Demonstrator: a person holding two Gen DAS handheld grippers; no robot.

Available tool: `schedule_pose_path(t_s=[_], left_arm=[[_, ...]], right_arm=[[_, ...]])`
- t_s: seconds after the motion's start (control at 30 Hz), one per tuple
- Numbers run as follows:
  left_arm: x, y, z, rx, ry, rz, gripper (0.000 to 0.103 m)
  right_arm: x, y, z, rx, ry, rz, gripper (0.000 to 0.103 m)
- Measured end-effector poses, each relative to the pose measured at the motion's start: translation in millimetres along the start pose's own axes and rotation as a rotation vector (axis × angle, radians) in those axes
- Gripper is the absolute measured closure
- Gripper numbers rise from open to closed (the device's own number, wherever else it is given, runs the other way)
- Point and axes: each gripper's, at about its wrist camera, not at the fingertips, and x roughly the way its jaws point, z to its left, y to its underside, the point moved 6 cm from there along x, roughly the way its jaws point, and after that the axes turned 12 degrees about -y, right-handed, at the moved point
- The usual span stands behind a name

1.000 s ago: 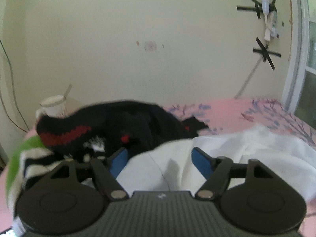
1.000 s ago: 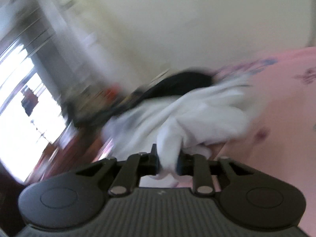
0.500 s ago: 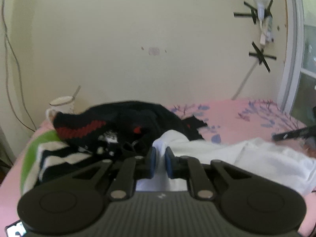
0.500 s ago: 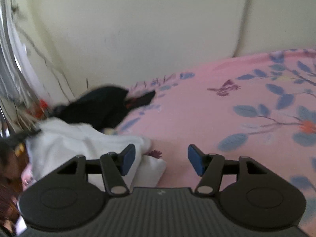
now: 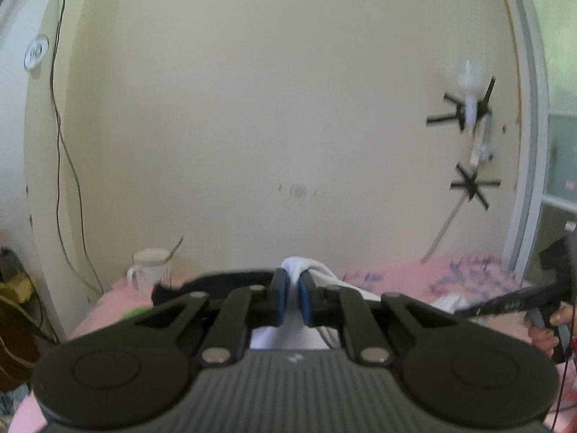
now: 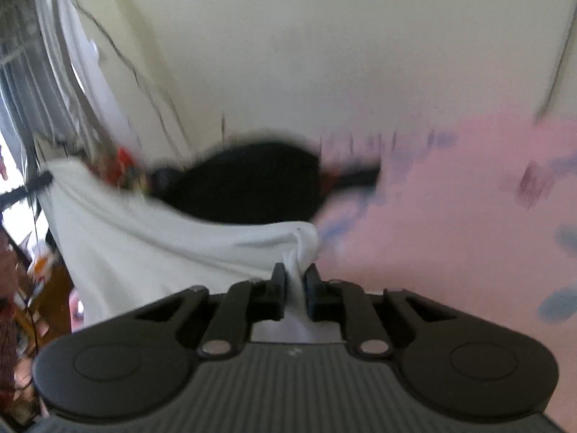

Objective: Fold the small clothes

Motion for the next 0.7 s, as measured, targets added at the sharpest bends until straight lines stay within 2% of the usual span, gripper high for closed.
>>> schedule_pose_path(t_s=[0.1,0.17,0.27,0.37,0.43,0.6,0.7], left_arm=[[-21,-31,-11,-0.002,0.014,-0.086,0.095],[-41,-58,-20,-0.009,0.029,-0.176,0.095],[-81,-99,-30,-0.034,0.053,-0.35,0.095],[-123,-134,-39,-0.054,0.062,-0.524,0.096],[-148,-152,-47,-0.066,0.065,-0.603,0.096],[-196,-186,-70,-0.073,0.054,-0.762,0.096],[-208,-197,-84,-0.071,0.044,-0.81,0.096]], right_arm=[[-54,-42,35,-0.069,0.005,-0.168,0.102],[-100,-72,73,-0.167,0.025,-0.299,0.102],[-158,-98,130,-0.313,0.069,-0.462,0.103],[-216,-115,192,-0.464,0.155,-0.643,0.103],[-249,-122,229,-0.541,0.221,-0.747,0.103],[-306,-137,303,-0.696,0.395,-0.91,0.103],[-329,-148,334,-0.765,0.488,-0.963,0.103]])
